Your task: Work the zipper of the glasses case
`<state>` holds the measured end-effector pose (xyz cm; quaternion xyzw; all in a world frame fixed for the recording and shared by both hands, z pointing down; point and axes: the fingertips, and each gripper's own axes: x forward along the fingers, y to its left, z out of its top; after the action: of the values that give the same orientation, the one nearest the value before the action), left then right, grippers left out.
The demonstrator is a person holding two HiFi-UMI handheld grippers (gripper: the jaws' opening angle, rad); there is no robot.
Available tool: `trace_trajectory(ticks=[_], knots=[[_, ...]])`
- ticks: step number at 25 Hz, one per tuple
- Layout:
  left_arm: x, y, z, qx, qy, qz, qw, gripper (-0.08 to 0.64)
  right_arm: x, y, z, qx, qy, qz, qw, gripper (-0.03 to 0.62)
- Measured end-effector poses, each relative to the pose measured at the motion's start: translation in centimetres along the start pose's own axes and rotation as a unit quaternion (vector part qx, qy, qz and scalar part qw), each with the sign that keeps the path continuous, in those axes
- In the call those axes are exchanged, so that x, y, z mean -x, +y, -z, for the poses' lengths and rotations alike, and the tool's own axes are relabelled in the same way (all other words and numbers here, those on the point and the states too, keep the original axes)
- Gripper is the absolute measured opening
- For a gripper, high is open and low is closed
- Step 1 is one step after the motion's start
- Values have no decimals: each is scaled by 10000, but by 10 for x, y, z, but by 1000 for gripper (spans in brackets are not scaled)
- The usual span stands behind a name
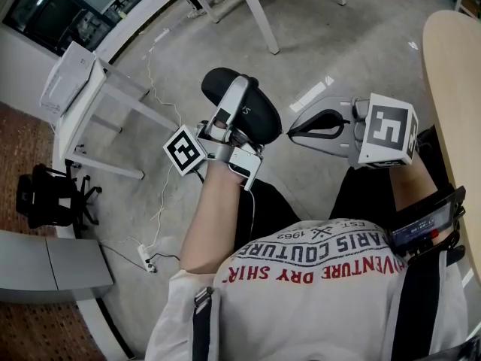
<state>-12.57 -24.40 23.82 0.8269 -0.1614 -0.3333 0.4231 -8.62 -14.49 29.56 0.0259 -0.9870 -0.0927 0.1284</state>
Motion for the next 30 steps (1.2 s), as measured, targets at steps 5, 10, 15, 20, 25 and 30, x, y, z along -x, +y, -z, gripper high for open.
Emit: trace_trajectory(ticks=[5,10,15,20,25,30], knots=[[0,4,-2,70,-74,-30,9999,250,-8,5,4,53,86,-110,9999,-1],[-2,8,-2,100,-109,-89,9999,250,-16,9,8,19,203,-181,9996,0],[-3,11,-2,145,-153,-120,9997,250,-23,10,8,-119,125,-216,9996,2],[-3,13,-1,193,-217,-100,9995,249,-27,11,9,-134,112,-225,9996,2],[-2,17,-1,229,-252,-159,9993,250,-32,11,10,-199,100,-220,9995,2],[-1,20,-5,270,-375,-159,9988,250,-34,6,12,-272,42,-53,9996,8]])
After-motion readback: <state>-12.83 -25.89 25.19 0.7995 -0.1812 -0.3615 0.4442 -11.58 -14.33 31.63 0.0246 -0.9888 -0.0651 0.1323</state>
